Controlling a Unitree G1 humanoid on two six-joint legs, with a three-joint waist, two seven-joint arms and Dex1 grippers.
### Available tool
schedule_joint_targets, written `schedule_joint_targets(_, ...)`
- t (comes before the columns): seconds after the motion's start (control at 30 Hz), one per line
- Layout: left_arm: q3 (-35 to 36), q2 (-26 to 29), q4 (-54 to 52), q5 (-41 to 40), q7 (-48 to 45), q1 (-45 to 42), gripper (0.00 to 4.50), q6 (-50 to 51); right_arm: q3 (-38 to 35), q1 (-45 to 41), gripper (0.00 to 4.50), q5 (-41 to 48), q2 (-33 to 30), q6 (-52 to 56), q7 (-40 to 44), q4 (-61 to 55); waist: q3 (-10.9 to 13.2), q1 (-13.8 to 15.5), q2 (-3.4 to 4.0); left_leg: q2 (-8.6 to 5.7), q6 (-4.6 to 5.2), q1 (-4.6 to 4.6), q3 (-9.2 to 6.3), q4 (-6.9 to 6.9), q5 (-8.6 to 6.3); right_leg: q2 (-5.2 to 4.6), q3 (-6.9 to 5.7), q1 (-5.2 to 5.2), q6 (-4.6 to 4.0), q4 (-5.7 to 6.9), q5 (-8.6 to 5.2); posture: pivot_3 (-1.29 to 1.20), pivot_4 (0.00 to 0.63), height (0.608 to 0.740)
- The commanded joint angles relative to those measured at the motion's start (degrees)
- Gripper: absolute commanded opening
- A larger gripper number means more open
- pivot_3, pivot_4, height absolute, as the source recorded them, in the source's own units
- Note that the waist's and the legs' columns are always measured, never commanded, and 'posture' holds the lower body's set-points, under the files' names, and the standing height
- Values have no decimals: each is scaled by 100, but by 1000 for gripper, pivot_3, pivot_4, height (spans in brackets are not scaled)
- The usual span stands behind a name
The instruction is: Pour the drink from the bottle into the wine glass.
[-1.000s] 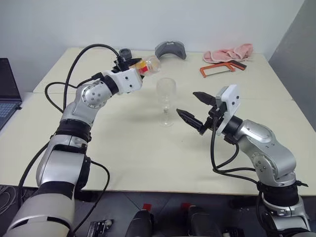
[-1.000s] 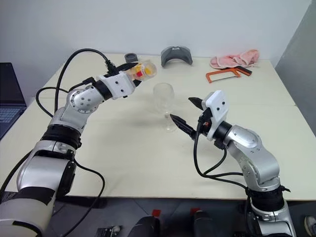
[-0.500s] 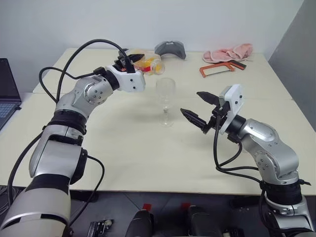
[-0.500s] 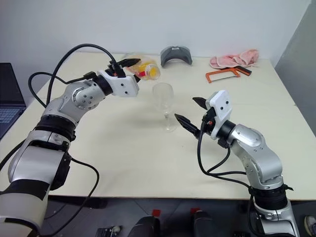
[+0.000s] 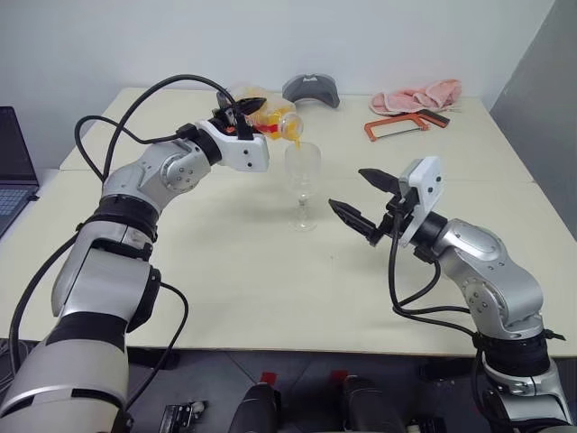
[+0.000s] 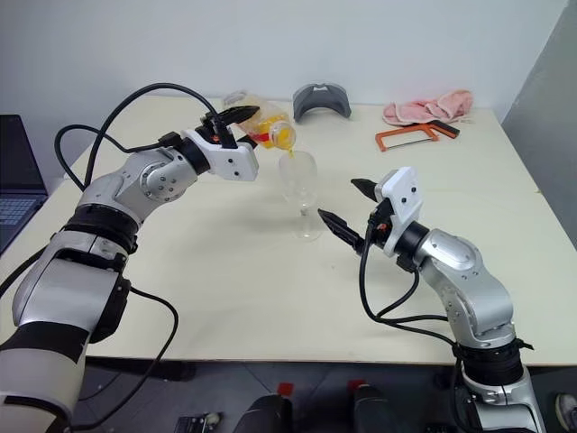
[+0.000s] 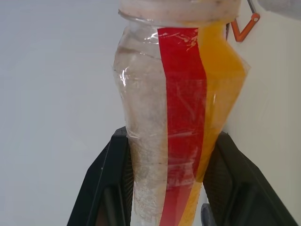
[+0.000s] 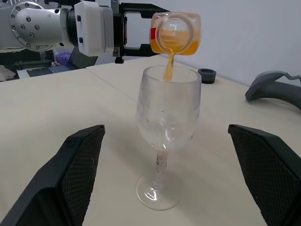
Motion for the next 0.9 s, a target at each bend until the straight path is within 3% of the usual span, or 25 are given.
schedule_joint_targets(0.03,-11,144,-60,36,261,-323,1661,-67,-9,15,4500,-19,30,-144,-10,-146,0,0,0,0,0,0,0,0,0,0,0,0,0,0,0,0,150,740)
schedule_joint_targets(0.9,-335,231,223,402,798,-724,1661,-67,43,186,4500,-45,283,-356,39,-254,0,1,0,-2,-1,0,3,1,1,-1,1,-2,0,1,0,0,150,740)
